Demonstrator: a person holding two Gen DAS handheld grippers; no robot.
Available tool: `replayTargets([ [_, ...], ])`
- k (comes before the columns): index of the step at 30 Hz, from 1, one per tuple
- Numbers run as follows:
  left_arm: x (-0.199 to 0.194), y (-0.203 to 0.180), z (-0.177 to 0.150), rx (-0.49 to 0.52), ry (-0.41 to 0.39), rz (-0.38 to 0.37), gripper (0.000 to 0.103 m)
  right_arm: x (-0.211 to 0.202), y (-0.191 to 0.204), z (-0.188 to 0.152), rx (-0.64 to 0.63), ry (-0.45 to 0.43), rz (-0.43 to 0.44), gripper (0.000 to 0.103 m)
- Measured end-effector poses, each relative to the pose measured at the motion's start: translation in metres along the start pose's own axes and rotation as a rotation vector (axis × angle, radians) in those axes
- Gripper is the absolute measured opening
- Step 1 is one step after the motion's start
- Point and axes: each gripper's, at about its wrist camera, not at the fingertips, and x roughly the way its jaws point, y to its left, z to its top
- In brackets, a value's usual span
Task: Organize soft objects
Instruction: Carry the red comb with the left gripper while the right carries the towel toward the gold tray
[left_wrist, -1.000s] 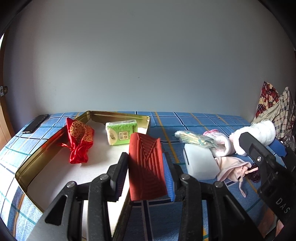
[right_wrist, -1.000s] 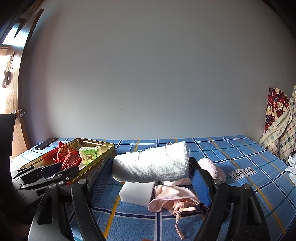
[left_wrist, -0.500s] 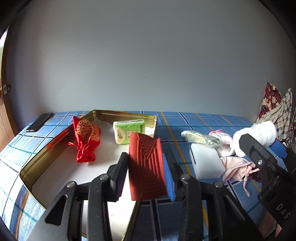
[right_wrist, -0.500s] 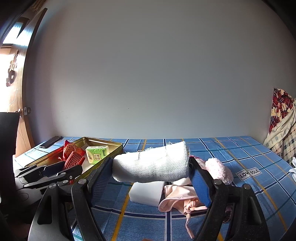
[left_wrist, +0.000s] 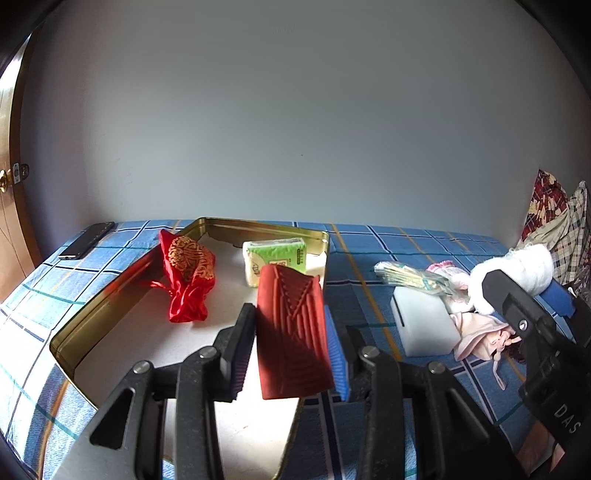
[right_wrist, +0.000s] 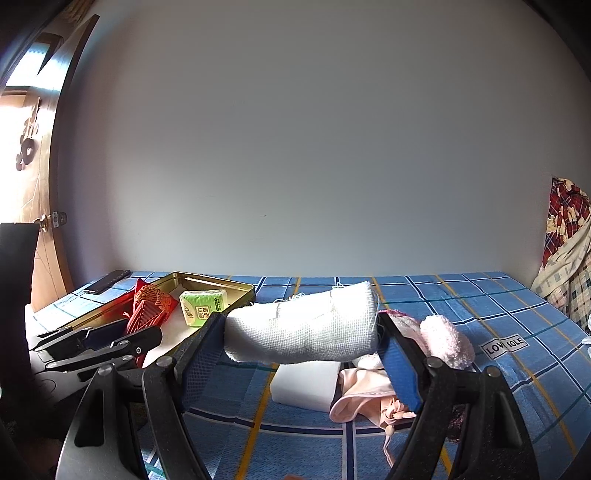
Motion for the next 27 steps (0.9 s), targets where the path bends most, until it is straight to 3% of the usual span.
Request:
replayTargets([
  [27,-0.008,0.034,-0.001,-0.022,-0.003,0.024,0.036,0.010,0.037,-0.002,-0.045,0.003,0.058,0.082],
])
